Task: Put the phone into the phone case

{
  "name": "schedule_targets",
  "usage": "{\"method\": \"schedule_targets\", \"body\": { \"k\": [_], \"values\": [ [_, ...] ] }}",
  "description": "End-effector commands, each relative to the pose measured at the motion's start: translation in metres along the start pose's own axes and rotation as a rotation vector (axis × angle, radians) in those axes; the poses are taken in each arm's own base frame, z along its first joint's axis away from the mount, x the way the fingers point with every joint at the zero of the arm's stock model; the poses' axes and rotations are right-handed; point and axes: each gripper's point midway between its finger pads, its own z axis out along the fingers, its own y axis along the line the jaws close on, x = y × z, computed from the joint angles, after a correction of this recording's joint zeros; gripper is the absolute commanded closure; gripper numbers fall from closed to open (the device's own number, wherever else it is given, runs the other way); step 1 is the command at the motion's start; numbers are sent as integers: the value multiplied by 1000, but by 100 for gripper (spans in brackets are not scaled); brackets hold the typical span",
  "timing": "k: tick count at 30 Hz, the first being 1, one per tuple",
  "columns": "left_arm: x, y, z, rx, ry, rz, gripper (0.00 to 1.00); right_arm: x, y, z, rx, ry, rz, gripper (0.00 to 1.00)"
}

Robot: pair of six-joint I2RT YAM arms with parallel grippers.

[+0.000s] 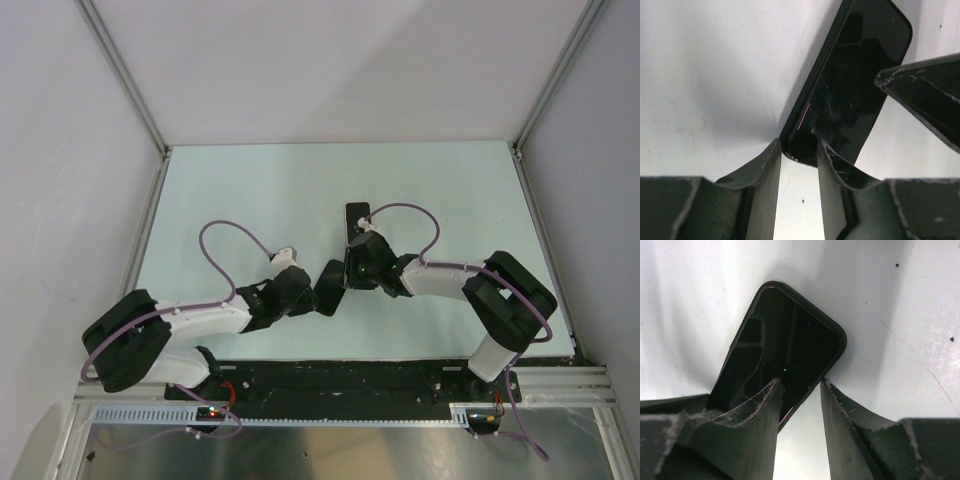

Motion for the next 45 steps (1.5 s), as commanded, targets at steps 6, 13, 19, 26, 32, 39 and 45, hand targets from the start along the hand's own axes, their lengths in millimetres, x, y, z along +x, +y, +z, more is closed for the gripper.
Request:
{"method": "schedule_targets", "body": {
  "k": [6, 13, 19, 26, 32, 39, 45],
  "values": [
    [70, 62, -25, -166, 303, 124, 61, 32, 0, -1, -16, 117, -36, 58],
    [65, 82, -21, -227, 279, 76, 62, 33, -1, 0, -20, 121, -34, 58],
    [51, 89, -20, -235, 245, 42, 61, 32, -3, 1, -18, 124, -31, 58],
    [52, 93, -17, -254, 262, 57, 64, 34, -4, 3, -17, 134, -30, 58],
    [54, 99, -17, -271, 266, 69, 69, 36, -6, 4, -11, 141, -33, 58],
    [57, 112, -16, -327, 271, 88, 70, 38, -7, 5, -11, 146, -32, 58],
    [57, 117, -13, -364, 265, 84, 64, 37, -7, 4, -13, 146, -36, 58]
  ]
}}
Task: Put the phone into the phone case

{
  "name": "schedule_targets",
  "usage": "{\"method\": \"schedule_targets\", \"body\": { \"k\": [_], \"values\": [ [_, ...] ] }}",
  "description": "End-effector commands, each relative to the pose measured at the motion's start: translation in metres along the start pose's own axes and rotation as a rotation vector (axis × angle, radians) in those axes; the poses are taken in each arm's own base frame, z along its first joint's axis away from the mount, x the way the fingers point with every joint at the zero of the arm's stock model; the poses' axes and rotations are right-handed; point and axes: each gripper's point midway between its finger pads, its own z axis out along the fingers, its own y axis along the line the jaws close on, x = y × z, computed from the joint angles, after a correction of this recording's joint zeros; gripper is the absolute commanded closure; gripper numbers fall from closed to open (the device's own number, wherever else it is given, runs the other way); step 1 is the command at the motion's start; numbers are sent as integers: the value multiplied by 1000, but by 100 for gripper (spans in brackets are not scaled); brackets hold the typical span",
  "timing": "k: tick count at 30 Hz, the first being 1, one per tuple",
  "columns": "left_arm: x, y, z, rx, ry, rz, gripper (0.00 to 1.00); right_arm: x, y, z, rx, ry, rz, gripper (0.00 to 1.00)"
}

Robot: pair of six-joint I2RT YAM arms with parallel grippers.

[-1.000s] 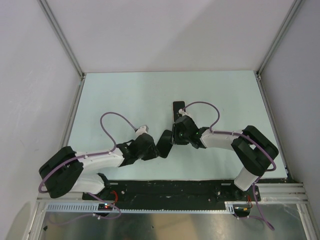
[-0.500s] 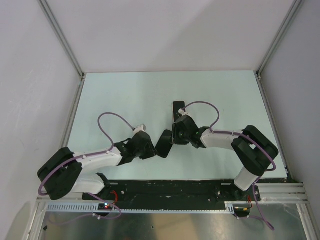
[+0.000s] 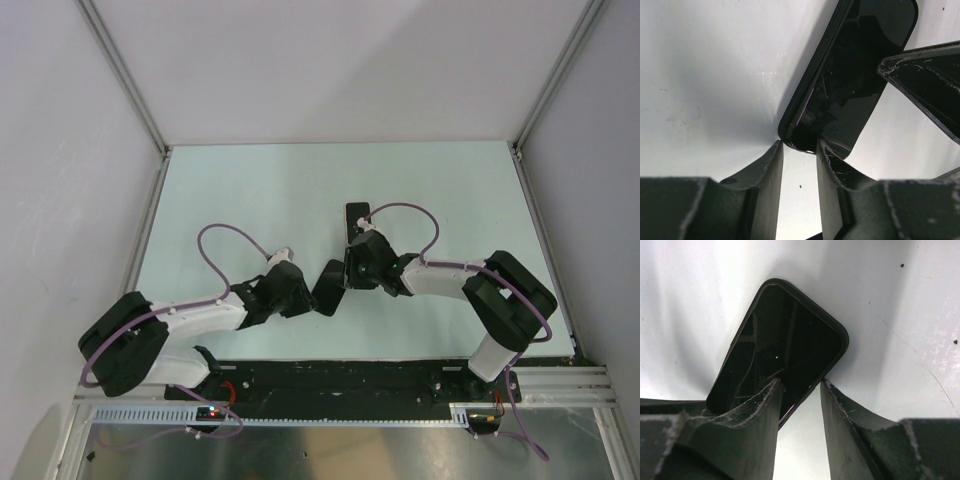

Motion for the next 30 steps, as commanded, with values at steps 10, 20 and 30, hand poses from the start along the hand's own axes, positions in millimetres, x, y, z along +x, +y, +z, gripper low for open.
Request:
{"method": "schedule_targets", "body": {
  "k": [10, 20, 30],
  "values": [
    [34, 119, -2, -450, 94, 105, 64, 35, -8, 3, 5, 131, -32, 58],
    [37, 129, 2, -497, 102, 100, 65, 35, -7, 3, -8, 134, -46, 58],
    [47, 144, 2, -537, 125, 106, 79, 36, -8, 3, -6, 138, -51, 58]
  ]
}}
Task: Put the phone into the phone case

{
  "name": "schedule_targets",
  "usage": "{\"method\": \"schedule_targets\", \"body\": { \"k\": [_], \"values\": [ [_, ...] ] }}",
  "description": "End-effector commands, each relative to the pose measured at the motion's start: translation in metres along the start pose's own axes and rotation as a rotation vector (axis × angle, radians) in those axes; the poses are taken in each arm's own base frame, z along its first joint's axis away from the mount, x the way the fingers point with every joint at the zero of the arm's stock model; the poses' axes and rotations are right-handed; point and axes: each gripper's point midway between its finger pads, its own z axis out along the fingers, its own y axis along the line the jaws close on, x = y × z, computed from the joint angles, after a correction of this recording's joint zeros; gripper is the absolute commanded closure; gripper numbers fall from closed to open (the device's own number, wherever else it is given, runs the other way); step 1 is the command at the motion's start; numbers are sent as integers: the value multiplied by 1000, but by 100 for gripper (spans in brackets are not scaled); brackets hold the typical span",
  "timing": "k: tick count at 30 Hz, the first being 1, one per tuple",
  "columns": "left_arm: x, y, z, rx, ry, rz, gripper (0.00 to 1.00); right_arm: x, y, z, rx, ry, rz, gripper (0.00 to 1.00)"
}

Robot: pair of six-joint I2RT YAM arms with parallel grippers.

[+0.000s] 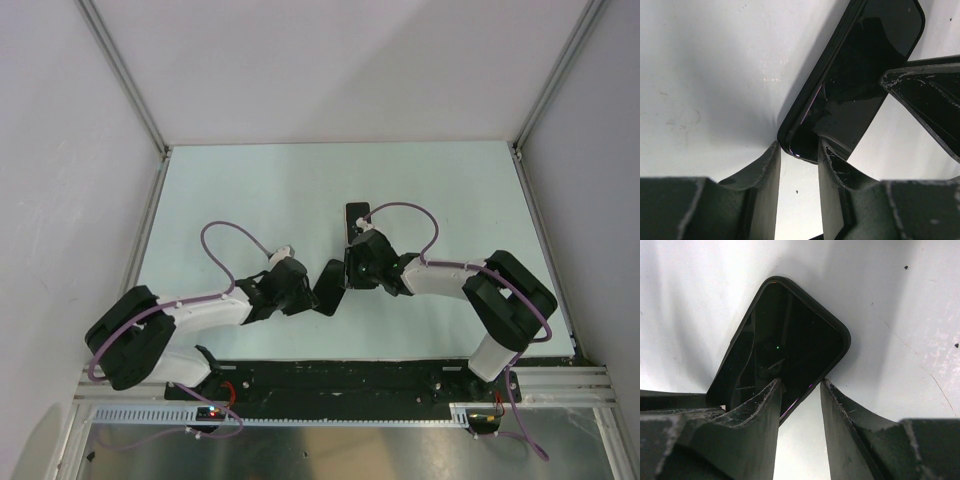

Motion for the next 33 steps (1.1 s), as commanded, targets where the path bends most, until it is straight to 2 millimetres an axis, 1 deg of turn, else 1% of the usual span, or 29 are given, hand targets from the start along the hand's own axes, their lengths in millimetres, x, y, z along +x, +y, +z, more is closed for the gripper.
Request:
{"method": "schedule_targets", "body": {
  "k": [1, 8, 12, 14, 17, 25, 29, 31, 33],
  "values": [
    [46, 145, 3, -494, 105, 133, 81, 36, -7, 4, 5, 128, -25, 58],
    [54, 152, 5, -510, 125, 135, 88, 37, -7, 5, 8, 131, -25, 58],
    [58, 154, 6, -516, 134, 133, 95, 38, -7, 5, 10, 133, -25, 58],
    [60, 154, 7, -515, 138, 134, 98, 38, -7, 5, 8, 131, -25, 58],
    [63, 152, 9, -506, 145, 137, 100, 37, -5, 4, 8, 127, -30, 58],
    [76, 132, 17, -456, 173, 139, 100, 41, 2, 7, -13, 149, -34, 56],
    [81, 106, 18, -368, 183, 130, 100, 37, 4, 10, -25, 150, -26, 54],
    [83, 92, 17, -326, 186, 129, 100, 31, 4, 12, -37, 147, -11, 51],
    [84, 80, 14, -287, 188, 130, 97, 23, 3, 14, -49, 143, 9, 49]
  ]
}}
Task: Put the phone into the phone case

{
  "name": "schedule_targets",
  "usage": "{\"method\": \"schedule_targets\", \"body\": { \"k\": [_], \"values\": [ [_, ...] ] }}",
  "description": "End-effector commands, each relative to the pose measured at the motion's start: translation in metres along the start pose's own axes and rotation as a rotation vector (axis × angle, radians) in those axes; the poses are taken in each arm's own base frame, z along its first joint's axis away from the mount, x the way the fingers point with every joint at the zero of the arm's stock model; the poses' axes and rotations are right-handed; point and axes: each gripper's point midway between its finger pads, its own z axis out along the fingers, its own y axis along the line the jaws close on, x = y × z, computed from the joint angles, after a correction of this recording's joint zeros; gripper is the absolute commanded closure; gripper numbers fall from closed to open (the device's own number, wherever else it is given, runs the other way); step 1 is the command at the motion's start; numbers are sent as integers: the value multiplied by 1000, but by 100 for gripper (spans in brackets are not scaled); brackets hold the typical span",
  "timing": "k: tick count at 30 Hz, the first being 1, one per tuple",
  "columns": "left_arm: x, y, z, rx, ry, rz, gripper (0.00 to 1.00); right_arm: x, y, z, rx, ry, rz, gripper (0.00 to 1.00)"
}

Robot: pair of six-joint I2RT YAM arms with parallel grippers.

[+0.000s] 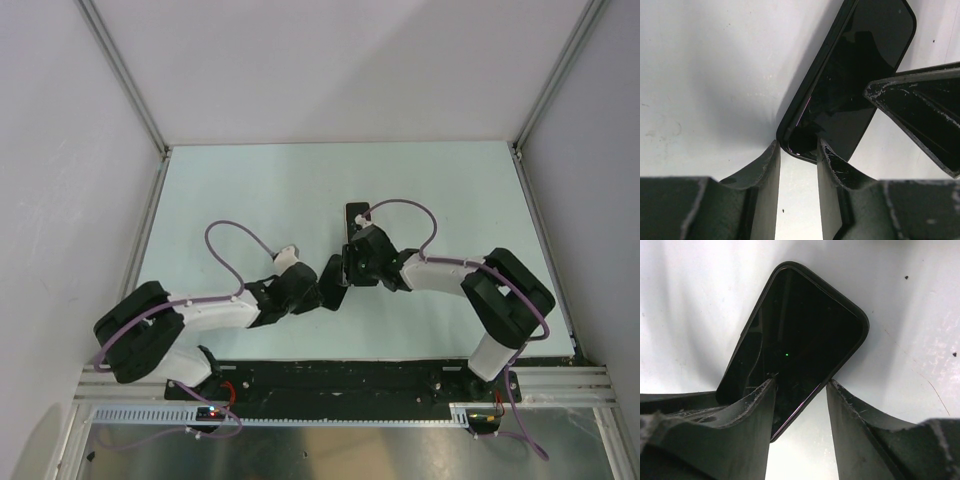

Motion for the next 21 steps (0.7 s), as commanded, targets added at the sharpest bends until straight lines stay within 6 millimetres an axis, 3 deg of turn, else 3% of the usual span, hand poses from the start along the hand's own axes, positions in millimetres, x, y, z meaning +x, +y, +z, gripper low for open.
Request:
{"method": "schedule_targets", "body": {
  "k": [1, 7, 12, 21],
  "values": [
    [84, 88, -3, -262, 275, 138, 92, 23, 2, 13, -57, 129, 25, 47],
    [67, 74, -13, -205, 225, 131, 68, 7, -3, 14, -54, 111, 37, 40],
    [37, 66, -23, -176, 155, 123, 54, 5, -2, 11, -59, 115, 37, 39],
    [-17, 71, -35, -208, 59, 142, 51, 10, 6, 15, -88, 135, 36, 39]
  ]
}}
